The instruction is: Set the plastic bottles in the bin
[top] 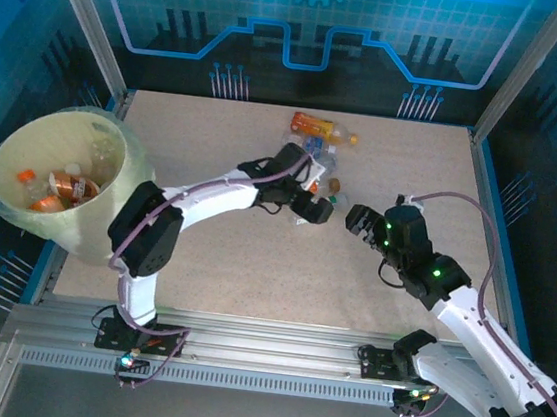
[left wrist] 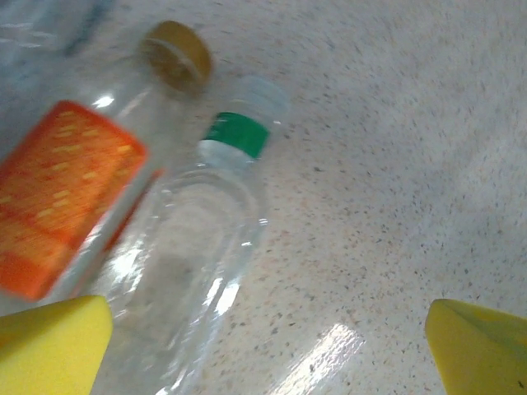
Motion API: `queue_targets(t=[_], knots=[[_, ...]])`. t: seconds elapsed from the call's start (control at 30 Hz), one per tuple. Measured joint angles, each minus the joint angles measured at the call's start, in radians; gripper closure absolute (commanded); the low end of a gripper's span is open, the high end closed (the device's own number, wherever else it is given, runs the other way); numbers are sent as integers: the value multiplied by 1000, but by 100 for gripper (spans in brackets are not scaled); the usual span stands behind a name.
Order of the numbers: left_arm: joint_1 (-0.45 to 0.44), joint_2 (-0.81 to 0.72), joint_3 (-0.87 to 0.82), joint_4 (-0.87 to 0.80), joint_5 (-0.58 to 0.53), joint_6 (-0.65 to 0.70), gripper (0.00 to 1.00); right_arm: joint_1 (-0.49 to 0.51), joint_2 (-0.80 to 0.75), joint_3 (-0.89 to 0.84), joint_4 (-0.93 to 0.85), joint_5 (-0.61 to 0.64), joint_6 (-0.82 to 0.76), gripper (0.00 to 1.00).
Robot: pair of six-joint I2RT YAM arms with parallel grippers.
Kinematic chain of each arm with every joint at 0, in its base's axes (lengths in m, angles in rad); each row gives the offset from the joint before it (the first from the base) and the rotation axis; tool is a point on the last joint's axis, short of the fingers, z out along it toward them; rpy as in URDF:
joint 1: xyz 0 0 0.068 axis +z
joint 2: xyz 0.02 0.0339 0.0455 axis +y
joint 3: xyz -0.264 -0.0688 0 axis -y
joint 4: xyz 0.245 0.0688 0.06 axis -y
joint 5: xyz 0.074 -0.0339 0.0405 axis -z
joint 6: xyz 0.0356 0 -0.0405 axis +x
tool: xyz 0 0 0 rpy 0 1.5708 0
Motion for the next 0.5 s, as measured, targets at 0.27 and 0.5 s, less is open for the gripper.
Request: queue_targets(t=[0.27,0.5], knots=[[-77,151,101,-10,-177,89,17,-11,-36,-5,-26,14,8,0],[-77,132,41,41,-272,89,30,-13,-41,-23,-34,14,13,1]])
